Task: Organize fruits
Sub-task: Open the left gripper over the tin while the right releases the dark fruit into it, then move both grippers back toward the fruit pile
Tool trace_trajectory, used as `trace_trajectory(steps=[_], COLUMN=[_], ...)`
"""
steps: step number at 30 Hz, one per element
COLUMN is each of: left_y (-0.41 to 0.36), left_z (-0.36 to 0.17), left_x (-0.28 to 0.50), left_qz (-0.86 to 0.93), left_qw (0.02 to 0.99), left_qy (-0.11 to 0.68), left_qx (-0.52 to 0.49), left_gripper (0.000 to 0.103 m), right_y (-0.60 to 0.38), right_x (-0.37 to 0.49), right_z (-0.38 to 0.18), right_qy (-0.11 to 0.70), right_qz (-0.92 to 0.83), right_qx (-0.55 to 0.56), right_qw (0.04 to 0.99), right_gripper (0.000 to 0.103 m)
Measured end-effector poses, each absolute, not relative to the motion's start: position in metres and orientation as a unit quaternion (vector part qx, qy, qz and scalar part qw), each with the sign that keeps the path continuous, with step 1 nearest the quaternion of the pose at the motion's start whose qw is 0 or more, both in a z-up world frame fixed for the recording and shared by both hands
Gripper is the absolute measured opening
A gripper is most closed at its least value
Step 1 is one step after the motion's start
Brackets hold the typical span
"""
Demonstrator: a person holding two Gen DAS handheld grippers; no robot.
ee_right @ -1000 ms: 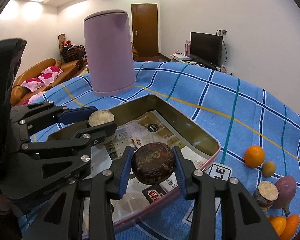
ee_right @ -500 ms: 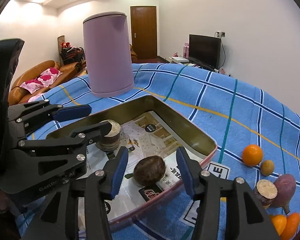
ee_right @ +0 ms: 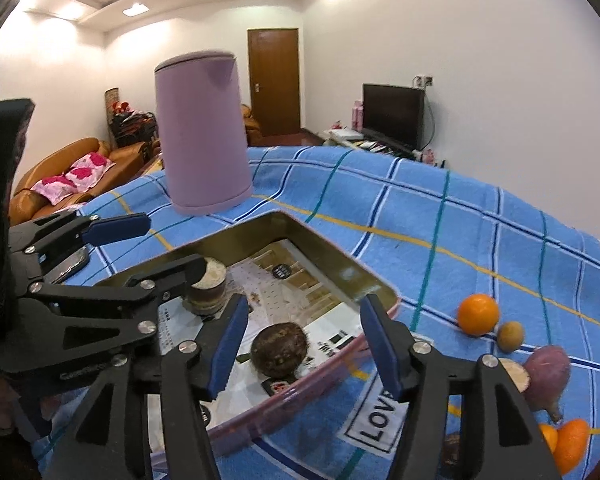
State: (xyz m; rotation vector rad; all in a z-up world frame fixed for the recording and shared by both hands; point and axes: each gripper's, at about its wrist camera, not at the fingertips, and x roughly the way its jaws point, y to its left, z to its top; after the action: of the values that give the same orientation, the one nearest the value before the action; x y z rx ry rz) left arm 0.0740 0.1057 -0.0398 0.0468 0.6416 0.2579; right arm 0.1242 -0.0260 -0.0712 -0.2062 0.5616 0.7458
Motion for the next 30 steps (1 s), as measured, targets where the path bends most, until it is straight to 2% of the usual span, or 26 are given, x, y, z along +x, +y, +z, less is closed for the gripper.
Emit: trace_trajectory(steps=[7, 11, 22, 30], left_y=[0.083, 0.060, -0.009, -0.050], left_z=[-0.031, -0.028, -0.043, -0.055], left_x=[0.069, 0.069, 0.086, 0.095], left_qz=[0.104, 0.080, 0.013, -0.029], left_qw=[0.950, 0.955, 0.952, 0.945], left_qy=[0.294, 0.285, 0.304, 0.323], left_qx=[0.009, 0.007, 0.018, 0.033], left_gripper=[0.070, 0.078, 0.078, 0.078], right_y=[-0.052, -0.085, -0.187, -0.227], right_x=[0.118, 0.118, 0.129, 0.133], right_z=[-0.061, -0.051, -0.066, -0.074], right_qy=[0.233, 0.225, 0.246, 0.268], right_qz=[0.315, 0.296, 0.174, 0.125], right_qx=[-0.107, -0.079, -0.023, 0.009], right_qw=[0.914, 0.925, 0.953, 0.955], right_gripper=[0.060, 0.060, 0.060, 0.060])
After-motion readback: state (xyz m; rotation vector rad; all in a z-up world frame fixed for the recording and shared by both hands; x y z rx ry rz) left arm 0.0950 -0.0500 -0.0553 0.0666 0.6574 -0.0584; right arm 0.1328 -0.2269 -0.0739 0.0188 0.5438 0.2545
